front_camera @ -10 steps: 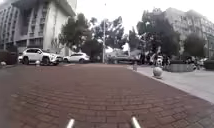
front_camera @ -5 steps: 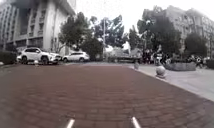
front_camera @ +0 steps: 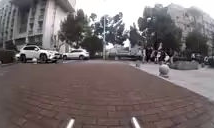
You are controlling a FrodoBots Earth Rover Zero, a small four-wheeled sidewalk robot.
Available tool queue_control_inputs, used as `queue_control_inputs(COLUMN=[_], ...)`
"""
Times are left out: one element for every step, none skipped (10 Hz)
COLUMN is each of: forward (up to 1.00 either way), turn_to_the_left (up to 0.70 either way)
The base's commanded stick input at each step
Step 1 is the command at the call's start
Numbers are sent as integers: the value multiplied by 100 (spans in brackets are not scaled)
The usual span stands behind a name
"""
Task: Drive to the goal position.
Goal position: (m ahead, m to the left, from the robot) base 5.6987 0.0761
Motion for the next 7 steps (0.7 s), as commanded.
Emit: queue_control_inputs(forward=[58,58,58,58,58,58,58], turn_to_the_left=[-14,-14,-14,-14,-14,-14,-14])
